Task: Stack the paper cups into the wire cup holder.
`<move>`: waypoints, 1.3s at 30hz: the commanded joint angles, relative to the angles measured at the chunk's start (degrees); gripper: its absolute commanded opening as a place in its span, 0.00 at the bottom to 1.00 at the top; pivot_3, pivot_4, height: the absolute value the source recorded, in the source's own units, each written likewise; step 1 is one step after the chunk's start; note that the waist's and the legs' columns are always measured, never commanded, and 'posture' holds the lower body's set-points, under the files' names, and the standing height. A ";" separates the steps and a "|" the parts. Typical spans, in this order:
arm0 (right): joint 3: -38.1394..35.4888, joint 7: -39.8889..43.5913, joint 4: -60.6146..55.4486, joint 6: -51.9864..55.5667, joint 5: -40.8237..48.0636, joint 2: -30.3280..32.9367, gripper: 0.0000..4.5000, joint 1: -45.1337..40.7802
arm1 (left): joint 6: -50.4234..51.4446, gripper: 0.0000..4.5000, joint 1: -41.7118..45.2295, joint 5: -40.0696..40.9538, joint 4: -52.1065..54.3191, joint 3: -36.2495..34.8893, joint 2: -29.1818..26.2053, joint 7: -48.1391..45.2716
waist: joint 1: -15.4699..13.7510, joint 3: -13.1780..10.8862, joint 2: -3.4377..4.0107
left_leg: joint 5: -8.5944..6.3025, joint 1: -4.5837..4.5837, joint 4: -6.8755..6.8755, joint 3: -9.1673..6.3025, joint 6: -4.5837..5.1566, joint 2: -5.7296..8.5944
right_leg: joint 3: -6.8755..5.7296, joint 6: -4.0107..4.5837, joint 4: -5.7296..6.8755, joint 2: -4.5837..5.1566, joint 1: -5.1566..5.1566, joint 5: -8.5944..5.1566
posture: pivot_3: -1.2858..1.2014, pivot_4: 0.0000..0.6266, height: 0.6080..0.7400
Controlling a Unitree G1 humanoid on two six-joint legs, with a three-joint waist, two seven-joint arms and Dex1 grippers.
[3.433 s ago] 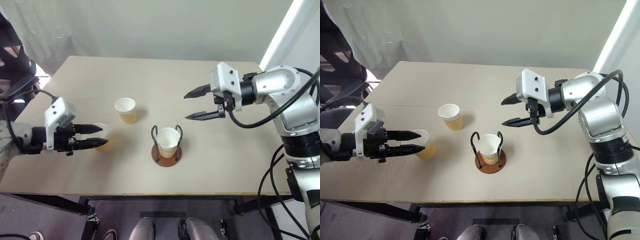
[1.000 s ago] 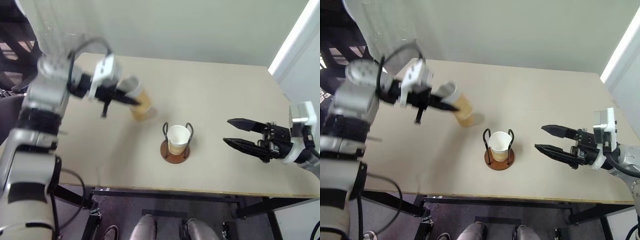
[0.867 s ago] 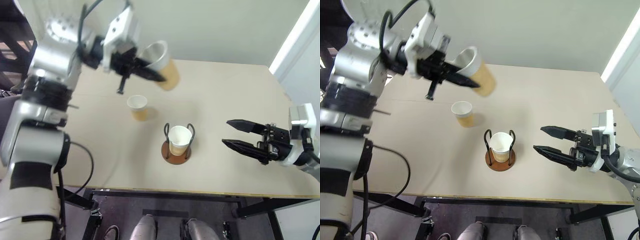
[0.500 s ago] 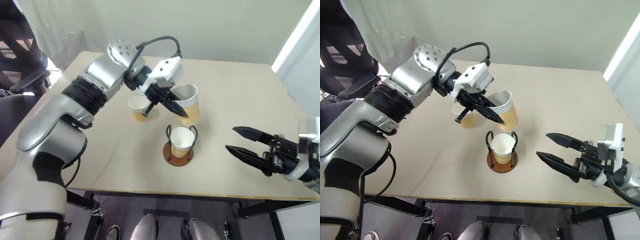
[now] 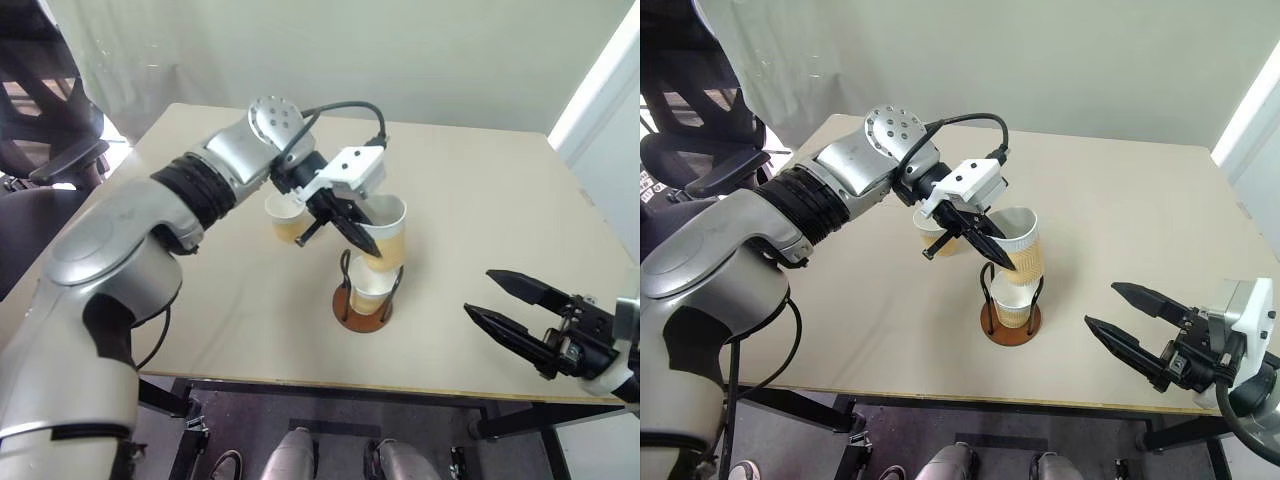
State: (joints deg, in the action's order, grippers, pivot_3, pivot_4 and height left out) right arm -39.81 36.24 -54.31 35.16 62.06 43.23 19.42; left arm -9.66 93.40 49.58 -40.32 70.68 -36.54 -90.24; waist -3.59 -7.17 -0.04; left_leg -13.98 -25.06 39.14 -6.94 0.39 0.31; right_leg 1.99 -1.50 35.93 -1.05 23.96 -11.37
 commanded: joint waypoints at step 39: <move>-0.69 -5.50 -2.76 -5.24 1.53 2.51 0.65 5.89 | -2.67 0.01 3.76 3.38 -4.81 1.53 1.63 -2.26 | -0.14 -0.01 -0.03 | -0.04 -0.04 0.03 0.06 -0.01 0.18 | 0.09 -0.41 -0.01 0.12 -0.06 -0.27 | 0.52 0.24 1.00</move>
State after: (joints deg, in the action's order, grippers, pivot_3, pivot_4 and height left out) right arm -39.99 31.38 -56.51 31.05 63.70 45.27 25.52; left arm -12.24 95.10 52.09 -44.24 74.98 -35.26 -90.38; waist -3.73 -7.18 -0.06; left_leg -14.02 -25.11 39.17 -6.89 0.38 0.50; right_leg 2.07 -1.91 35.92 -0.93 23.90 -11.64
